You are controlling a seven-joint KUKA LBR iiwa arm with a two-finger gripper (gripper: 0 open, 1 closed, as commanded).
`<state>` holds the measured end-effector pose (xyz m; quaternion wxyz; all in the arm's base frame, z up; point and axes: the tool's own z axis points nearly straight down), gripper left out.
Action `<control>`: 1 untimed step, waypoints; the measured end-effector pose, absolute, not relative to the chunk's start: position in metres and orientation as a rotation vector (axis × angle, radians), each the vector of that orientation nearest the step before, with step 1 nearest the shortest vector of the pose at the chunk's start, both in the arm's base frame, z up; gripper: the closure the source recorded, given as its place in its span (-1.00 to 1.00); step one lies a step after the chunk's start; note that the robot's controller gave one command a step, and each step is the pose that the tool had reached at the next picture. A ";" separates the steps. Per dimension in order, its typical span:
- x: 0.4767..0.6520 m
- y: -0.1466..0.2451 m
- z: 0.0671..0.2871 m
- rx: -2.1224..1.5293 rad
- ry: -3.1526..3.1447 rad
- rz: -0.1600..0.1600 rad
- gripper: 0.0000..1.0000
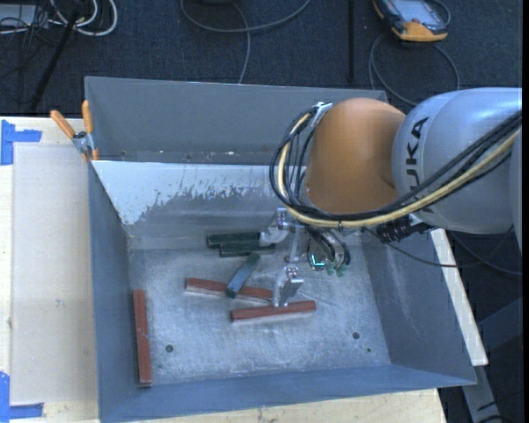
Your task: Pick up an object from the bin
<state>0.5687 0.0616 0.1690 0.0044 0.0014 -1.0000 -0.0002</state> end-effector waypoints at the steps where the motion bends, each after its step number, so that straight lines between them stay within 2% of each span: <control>1: 0.570 0.061 0.174 0.002 -3.140 -0.002 -1.00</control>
Offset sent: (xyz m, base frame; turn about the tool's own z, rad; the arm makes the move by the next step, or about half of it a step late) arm -0.0376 -0.0310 -0.0988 -0.0774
